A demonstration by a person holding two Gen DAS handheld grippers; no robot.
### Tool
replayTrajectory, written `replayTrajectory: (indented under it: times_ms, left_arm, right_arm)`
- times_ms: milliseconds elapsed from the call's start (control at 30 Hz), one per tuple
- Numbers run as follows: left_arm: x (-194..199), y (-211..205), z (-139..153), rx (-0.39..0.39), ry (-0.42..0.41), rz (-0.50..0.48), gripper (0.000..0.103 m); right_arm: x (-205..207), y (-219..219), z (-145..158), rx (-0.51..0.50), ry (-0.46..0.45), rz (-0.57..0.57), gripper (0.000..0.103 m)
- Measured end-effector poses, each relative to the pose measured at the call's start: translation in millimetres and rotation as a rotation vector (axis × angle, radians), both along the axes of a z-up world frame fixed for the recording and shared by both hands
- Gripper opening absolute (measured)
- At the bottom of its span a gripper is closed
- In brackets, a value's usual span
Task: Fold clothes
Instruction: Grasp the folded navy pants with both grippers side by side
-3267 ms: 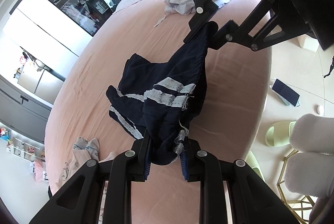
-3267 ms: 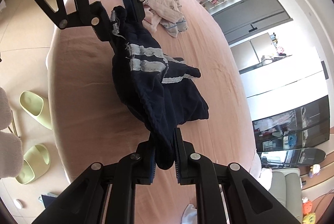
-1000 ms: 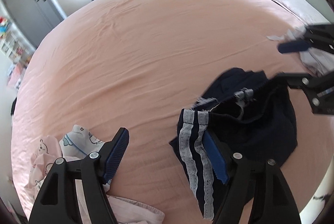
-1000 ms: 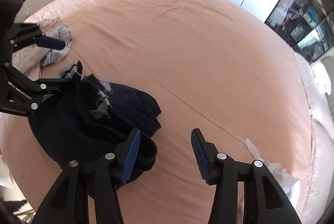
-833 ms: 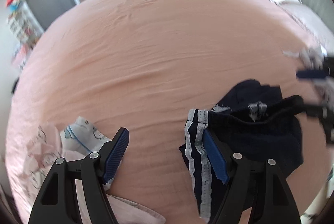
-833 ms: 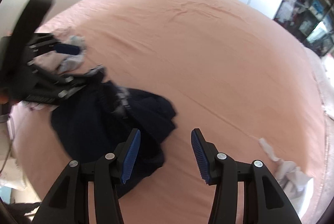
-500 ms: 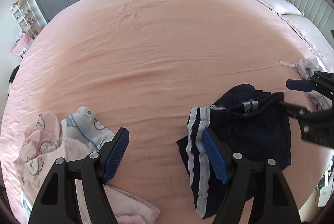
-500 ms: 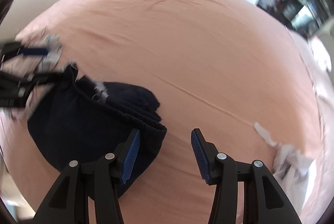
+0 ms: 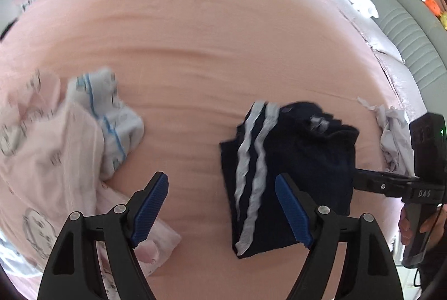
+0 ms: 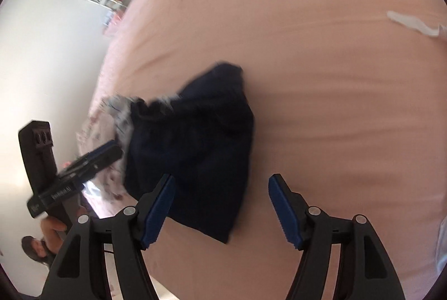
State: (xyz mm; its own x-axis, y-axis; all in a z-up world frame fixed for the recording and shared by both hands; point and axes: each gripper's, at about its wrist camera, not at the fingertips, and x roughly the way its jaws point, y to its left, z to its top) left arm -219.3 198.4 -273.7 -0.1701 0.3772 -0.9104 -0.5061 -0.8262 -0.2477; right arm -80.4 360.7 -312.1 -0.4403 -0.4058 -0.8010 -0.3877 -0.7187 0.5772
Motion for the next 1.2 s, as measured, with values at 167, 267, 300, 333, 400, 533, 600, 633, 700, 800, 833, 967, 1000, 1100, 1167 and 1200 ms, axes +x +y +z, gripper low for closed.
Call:
replayTrajectory:
  times_ms: [167,267,300,333,400,533,600,633,700,800,833,967,1000,1100,1167,1200]
  left_arm:
    - [4.6,-9.1,-13.0,0.002,-0.018,0.025,0.081]
    - [7.5,-10.2,-18.0,0.037,-0.045,0.034,0.083]
    - [8.0,-10.6,-19.3,0.055,-0.052,0.042,0.084]
    - [8.8,-10.9,-20.2,0.075,-0.058,0.05,0.084]
    - [10.0,-11.3,-20.8,0.112,-0.076,0.06,0.085]
    - [12.0,-12.5,-22.4,0.172,-0.111,0.068,0.089]
    - [10.5,-16.7,-22.0,0.191,-0.103,0.067,0.089]
    - [10.0,-18.0,-22.1,0.205,-0.108,0.068,0.089]
    - [8.3,-20.2,-23.9,0.234,-0.129,0.077,0.089]
    - [5.7,-20.6,-28.6,0.251,-0.157,0.089,0.089]
    - [6.3,-19.1,-29.7,0.25,-0.162,0.084,0.089]
    - [12.4,-15.4,-26.6,0.243,-0.181,0.065,0.089]
    - [13.4,-15.4,-24.7,0.245,-0.183,0.063,0.089]
    - [12.9,-9.4,-26.9,0.264,-0.198,0.061,0.089]
    - [13.1,-5.1,-28.2,0.282,-0.22,0.062,0.089]
    - [14.7,-1.0,-28.4,0.281,-0.222,0.053,0.089]
  right_arm:
    - [5.4,-4.0,-5.2,-0.075,0.011,-0.021,0.069]
    - [9.1,-3.9,-10.1,-0.159,0.019,-0.054,0.071]
    - [10.3,-4.1,-12.1,-0.182,0.021,-0.07,0.071]
    - [10.8,-5.1,-14.3,-0.199,0.024,-0.09,0.072]
    - [11.7,-7.0,-18.4,-0.23,0.029,-0.129,0.074]
    - [7.4,-17.5,-20.5,-0.228,0.047,-0.15,0.079]
    - [1.5,-27.1,-22.0,-0.224,0.05,-0.148,0.083]
    - [2.3,-27.0,-20.6,-0.22,0.052,-0.144,0.085]
    - [1.6,-30.0,-19.0,-0.207,0.054,-0.137,0.088]
    - [4.2,-24.8,-16.6,-0.178,0.052,-0.123,0.092]
    - [3.3,-25.9,-15.0,-0.17,0.054,-0.111,0.094]
    - [1.1,-26.0,-17.0,-0.195,0.084,-0.113,0.103]
    - [1.3,-25.7,-19.1,-0.208,0.092,-0.117,0.103]
    - [0.8,-25.1,-23.4,-0.241,0.115,-0.142,0.103]
    - [0.0,-24.5,-25.4,-0.257,0.131,-0.154,0.103]
    - [-0.8,-24.4,-26.5,-0.268,0.139,-0.158,0.103]
